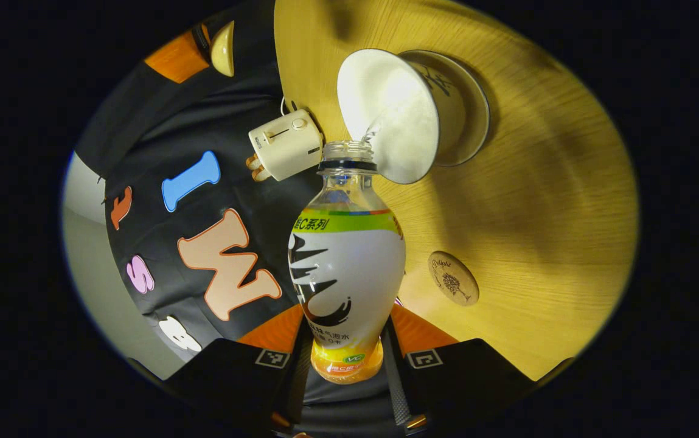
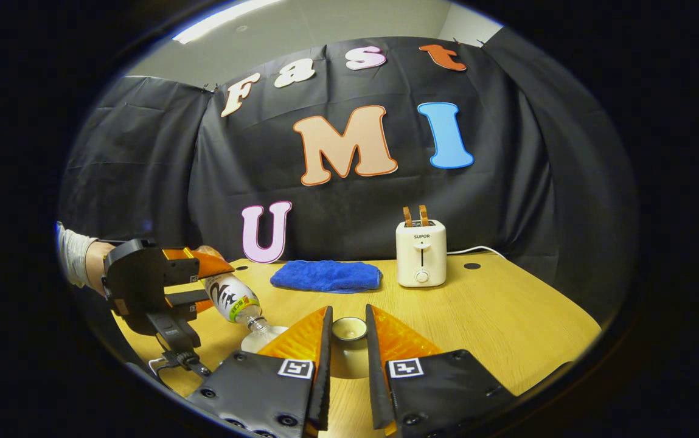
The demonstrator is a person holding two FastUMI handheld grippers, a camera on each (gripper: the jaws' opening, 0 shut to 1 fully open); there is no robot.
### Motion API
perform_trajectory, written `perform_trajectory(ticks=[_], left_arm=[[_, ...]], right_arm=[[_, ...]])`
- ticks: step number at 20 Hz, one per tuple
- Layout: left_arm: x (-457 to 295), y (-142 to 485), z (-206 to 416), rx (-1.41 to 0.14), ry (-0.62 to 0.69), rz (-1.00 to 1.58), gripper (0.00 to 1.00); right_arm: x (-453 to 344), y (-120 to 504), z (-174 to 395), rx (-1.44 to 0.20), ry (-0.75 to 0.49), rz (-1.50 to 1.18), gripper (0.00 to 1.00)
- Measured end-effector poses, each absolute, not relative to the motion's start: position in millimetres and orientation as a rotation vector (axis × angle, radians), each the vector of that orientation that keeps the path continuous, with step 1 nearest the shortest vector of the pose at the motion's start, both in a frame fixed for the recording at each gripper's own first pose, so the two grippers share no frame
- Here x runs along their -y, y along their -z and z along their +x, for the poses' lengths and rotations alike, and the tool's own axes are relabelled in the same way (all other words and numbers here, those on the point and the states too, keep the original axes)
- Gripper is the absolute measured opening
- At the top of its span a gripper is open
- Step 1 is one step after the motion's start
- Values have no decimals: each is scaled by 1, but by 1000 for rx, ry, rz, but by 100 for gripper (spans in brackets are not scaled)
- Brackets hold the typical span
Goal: Open the teacup lid with one hand, grasp the water bottle and pour water into the teacup with the other hand; after pouring, place the water bottle on the coaster and then close the teacup lid.
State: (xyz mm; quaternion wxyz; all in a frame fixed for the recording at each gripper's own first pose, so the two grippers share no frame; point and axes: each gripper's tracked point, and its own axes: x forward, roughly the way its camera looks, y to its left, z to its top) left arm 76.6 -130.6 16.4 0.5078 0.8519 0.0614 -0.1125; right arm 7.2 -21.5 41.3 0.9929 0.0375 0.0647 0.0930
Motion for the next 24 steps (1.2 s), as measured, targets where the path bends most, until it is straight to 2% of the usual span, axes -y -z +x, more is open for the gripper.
perform_trajectory(ticks=[3,6,7,8,9,11,18,24], left_arm=[[128,-27,80,-167,256,2105,55],[125,-37,83,-173,238,2133,55],[125,-41,81,-175,231,2147,55],[129,-43,80,-170,233,2164,55],[131,-44,77,-161,237,2172,55],[134,-47,79,-162,245,2185,55],[143,-55,75,-139,253,2214,55],[133,-33,73,-176,302,2175,55]], right_arm=[[22,-41,7,-133,-185,79,33],[23,-39,7,-139,-187,79,29],[22,-37,8,-143,-188,77,29],[22,-36,9,-146,-185,70,33],[23,-35,9,-147,-181,61,29],[21,-35,8,-149,-189,66,32],[16,-30,9,-163,-203,53,32],[6,-27,8,-171,-225,43,30]])
